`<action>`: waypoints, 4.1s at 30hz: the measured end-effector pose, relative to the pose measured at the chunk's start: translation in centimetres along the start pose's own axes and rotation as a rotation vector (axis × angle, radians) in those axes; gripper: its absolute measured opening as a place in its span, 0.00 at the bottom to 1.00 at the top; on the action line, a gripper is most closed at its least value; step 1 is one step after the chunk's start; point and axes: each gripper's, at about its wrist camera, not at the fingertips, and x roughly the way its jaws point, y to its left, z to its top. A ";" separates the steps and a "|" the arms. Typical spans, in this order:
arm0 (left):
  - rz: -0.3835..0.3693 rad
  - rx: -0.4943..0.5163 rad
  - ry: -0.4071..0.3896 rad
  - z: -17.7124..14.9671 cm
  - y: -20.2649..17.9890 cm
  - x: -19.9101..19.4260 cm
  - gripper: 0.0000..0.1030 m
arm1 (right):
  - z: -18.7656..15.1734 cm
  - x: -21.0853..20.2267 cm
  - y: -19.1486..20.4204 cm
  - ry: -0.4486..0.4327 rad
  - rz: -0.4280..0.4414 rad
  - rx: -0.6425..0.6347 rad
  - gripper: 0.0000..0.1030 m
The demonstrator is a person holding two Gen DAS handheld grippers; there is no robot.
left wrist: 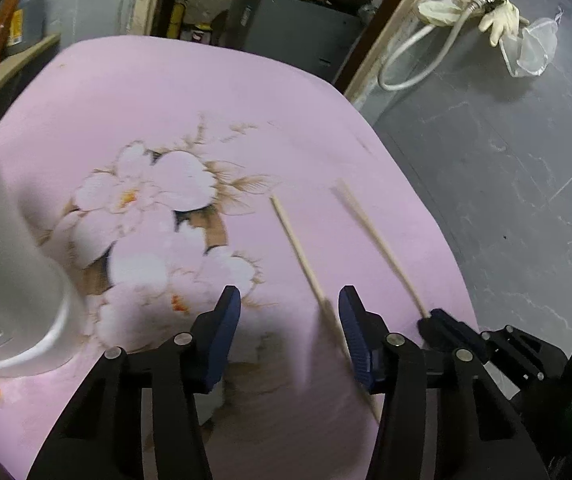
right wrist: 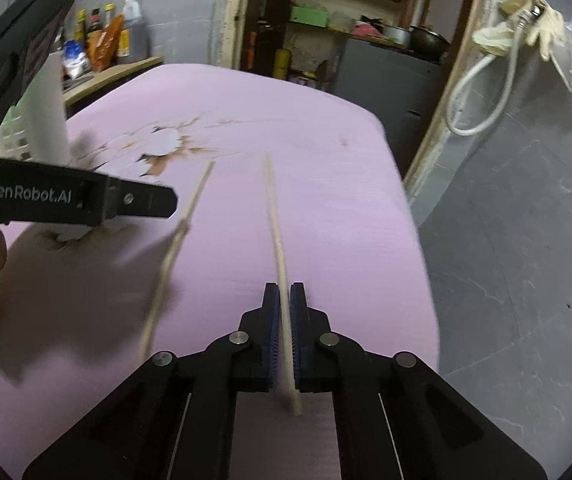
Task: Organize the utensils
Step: 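Move both open tools back toward the remaining chopsticks on the cloth, then grasp a wooden chopstick with the left tool while the right tool grasps the other chopstick, then lift both chopsticks upright and carry them over the white caddy, then lower both chopsticks into the caddy and open both tools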
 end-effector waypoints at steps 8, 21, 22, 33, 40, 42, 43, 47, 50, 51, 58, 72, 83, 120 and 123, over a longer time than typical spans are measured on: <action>0.012 0.029 0.055 1.6 -0.6 1.8 0.31 | 0.1 0.2 -3.0 0.011 0.058 0.105 0.04; 0.019 -0.031 0.069 2.8 1.1 2.2 0.12 | 4.5 4.9 -4.5 0.082 0.212 0.099 0.07; 0.021 -0.030 0.065 2.7 1.2 2.1 0.12 | 4.6 5.2 -4.7 0.079 0.217 0.111 0.07; 0.040 -0.034 0.075 3.7 0.8 2.5 0.05 | 5.5 5.9 -4.3 0.082 0.188 0.153 0.03; 0.033 -0.050 -0.032 2.3 0.4 -0.5 0.02 | 4.7 2.5 -4.3 -0.057 0.262 0.195 0.03; 0.037 -0.048 -0.089 1.7 0.2 -2.1 0.02 | 4.6 1.1 -4.1 -0.122 0.296 0.209 0.03; 0.037 -0.048 -0.117 1.6 0.1 -2.8 0.02 | 4.6 0.6 -4.1 -0.149 0.310 0.216 0.03; 0.042 -0.028 -0.259 1.0 -0.4 -6.7 0.02 | 5.9 -1.7 -3.4 -0.259 0.361 0.244 0.03; 0.060 -0.007 -0.358 0.9 -1.1 -9.4 0.02 | 7.6 -3.4 -2.9 -0.343 0.388 0.246 0.03; 0.068 0.000 -0.382 1.0 -1.5 -10.1 0.02 | 8.2 -3.8 -2.6 -0.365 0.394 0.242 0.03; 0.118 0.019 -0.571 1.8 -1.5 -15.9 0.02 | 12.5 -7.3 0.2 -0.529 0.463 0.217 0.03; 0.162 -0.204 -0.891 3.8 11.0 -25.6 0.02 | 19.6 -8.1 7.0 -0.752 0.681 0.364 0.03; 0.203 -0.262 -1.036 2.1 17.1 -27.1 0.02 | 18.7 -6.3 10.6 -0.873 0.658 0.466 0.03; 0.440 0.092 -1.146 -3.0 14.5 -20.4 0.02 | 14.3 -3.5 16.0 -0.963 0.440 0.306 0.03; 0.447 0.104 -1.132 -3.2 14.5 -19.9 0.02 | 14.0 -3.5 16.2 -0.962 0.436 0.297 0.03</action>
